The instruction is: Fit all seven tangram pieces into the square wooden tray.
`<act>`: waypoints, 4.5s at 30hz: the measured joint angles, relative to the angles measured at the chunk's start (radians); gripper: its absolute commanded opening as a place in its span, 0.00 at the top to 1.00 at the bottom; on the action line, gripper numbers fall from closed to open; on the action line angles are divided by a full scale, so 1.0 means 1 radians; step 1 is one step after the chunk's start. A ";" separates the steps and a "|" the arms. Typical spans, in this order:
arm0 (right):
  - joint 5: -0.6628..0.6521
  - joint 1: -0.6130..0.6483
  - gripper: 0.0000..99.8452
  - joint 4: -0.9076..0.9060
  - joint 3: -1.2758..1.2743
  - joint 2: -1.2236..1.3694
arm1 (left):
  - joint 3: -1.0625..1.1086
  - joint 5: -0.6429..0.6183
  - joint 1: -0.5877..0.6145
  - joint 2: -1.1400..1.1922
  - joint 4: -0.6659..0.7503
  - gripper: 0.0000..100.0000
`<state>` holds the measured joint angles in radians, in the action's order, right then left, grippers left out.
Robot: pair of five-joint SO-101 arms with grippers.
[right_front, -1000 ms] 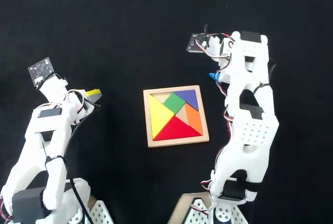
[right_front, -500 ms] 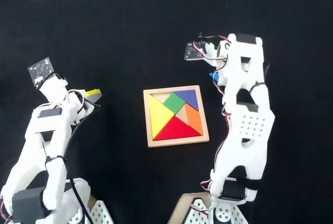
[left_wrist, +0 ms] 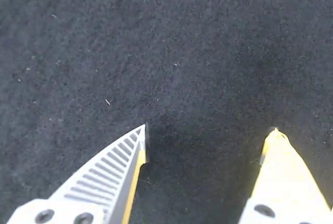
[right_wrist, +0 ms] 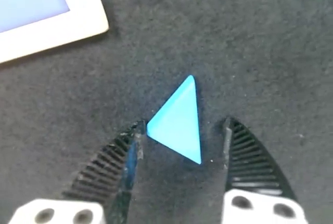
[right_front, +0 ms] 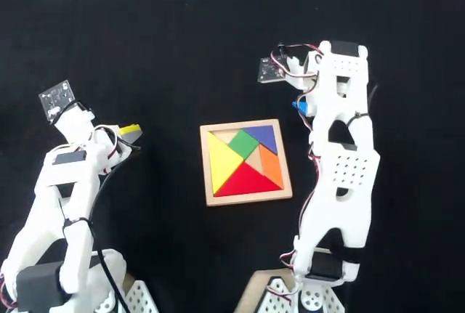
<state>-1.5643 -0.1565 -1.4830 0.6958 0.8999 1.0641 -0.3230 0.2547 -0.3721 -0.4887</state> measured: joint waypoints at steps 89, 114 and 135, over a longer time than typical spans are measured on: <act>0.921 0.161 0.96 0.255 -0.388 -0.226 | 0.000 0.000 0.000 0.000 0.000 0.66; 0.433 -0.051 0.96 -0.150 -0.269 -0.218 | 0.000 0.000 0.000 0.000 0.000 0.66; 0.396 0.023 0.76 -0.232 -0.413 -0.377 | 0.000 0.000 0.000 0.000 0.000 0.66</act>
<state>-1.1684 -0.1335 -1.7146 0.2831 0.5224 1.0641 -0.3230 0.2547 -0.3721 -0.4887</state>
